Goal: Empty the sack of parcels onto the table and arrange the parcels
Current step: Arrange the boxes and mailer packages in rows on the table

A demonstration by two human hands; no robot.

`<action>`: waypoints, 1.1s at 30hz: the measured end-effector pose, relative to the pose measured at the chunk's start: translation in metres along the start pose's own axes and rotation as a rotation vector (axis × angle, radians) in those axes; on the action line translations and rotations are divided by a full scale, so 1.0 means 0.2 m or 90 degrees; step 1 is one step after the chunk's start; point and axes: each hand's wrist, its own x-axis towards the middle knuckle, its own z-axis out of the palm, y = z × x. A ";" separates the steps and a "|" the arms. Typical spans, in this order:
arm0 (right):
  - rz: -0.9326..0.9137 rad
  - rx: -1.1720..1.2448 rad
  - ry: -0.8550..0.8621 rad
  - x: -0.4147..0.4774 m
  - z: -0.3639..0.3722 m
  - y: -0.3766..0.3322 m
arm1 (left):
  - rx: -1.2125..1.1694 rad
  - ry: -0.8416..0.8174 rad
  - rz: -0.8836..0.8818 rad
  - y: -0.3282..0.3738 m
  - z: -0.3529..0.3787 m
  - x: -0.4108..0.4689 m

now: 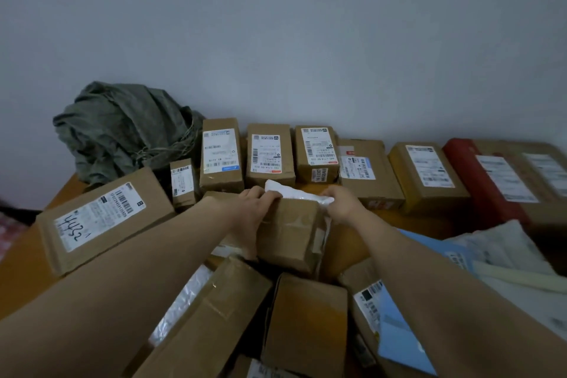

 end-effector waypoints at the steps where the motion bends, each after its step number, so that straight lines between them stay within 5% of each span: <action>1: 0.004 0.007 0.021 -0.02 -0.06 -0.01 | -0.026 0.013 -0.007 0.01 -0.02 -0.01; 10: 0.113 0.160 0.247 -0.27 -0.62 0.23 | -0.674 0.269 -0.015 0.16 -0.21 -0.12; 16: 0.152 -0.142 0.296 -0.40 -0.69 0.33 | -1.039 0.262 0.042 0.25 -0.26 -0.13; 18: 0.066 -0.129 0.316 -0.44 -0.65 0.24 | -1.084 0.249 0.045 0.28 -0.26 -0.13; 21: -0.030 0.321 0.027 -0.49 -0.59 0.08 | -1.123 0.198 0.014 0.32 -0.25 -0.13; 23: -0.033 0.420 -0.162 -0.50 -0.55 0.05 | -1.138 0.173 -0.004 0.35 -0.24 -0.14; 28: -0.017 0.378 -0.316 -0.45 -0.51 0.10 | -1.196 0.128 -0.036 0.33 -0.15 -0.16; 31: -0.015 0.266 -0.321 -0.39 -0.51 0.10 | -1.230 0.331 -0.153 0.23 -0.11 -0.11; 33: 0.005 0.203 -0.329 -0.35 -0.52 0.09 | -1.125 0.474 -0.251 0.15 -0.10 -0.11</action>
